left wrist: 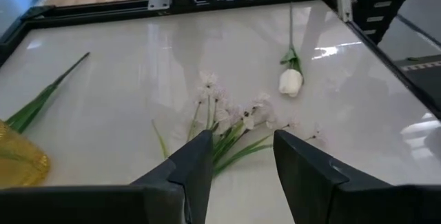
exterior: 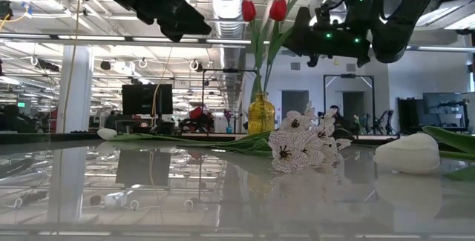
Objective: Sort flowers into vase by color
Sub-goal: Put the black tulip into the yellow vase, then put the bottom white flowers into the transparent vase
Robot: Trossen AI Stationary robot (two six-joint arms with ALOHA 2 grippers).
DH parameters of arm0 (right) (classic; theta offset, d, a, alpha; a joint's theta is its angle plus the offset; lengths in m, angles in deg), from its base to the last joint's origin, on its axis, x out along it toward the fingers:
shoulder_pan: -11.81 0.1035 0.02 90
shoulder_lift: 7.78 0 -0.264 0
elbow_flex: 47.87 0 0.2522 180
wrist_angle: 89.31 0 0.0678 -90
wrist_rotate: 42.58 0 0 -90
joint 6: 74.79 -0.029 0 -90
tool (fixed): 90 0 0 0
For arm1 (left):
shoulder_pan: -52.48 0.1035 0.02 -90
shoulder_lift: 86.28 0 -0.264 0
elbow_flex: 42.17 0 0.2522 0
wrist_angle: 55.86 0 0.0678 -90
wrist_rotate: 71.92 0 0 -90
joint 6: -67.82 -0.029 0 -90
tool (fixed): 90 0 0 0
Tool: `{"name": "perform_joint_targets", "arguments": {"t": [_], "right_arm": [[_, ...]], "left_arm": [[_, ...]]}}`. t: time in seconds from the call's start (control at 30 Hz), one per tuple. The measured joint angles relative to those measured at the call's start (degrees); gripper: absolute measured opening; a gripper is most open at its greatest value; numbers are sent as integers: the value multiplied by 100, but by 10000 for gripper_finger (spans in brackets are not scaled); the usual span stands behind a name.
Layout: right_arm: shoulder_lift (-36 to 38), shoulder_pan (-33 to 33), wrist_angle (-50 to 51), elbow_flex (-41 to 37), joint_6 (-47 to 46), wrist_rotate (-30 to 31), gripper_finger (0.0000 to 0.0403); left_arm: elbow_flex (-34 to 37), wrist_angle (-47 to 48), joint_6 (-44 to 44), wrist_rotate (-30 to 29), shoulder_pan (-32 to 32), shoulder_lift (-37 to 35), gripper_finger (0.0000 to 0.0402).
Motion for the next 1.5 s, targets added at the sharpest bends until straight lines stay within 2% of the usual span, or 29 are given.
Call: {"name": "perform_joint_targets", "arguments": {"t": [0.17, 0.63, 1.0, 1.2, 1.5], "right_arm": [[-25, 54, -2, 0, 148, 115, 18], [-723, 55, -60, 173, -39, 132, 20], [-654, 55, 176, 173, -52, 85, 97], [-651, 50, 1117, 372, -42, -189, 111], [-516, 50, 2941, 849, 449, -199, 114]], "left_arm": [[0, -2, 64, 99, 0, -1, 143], [-2, -37, 59, 102, 0, -2, 143], [-2, -13, -104, 102, 0, 1, 143], [-2, 50, -106, 102, 0, -1, 143], [-2, 50, -124, 167, 0, -1, 143]]}}
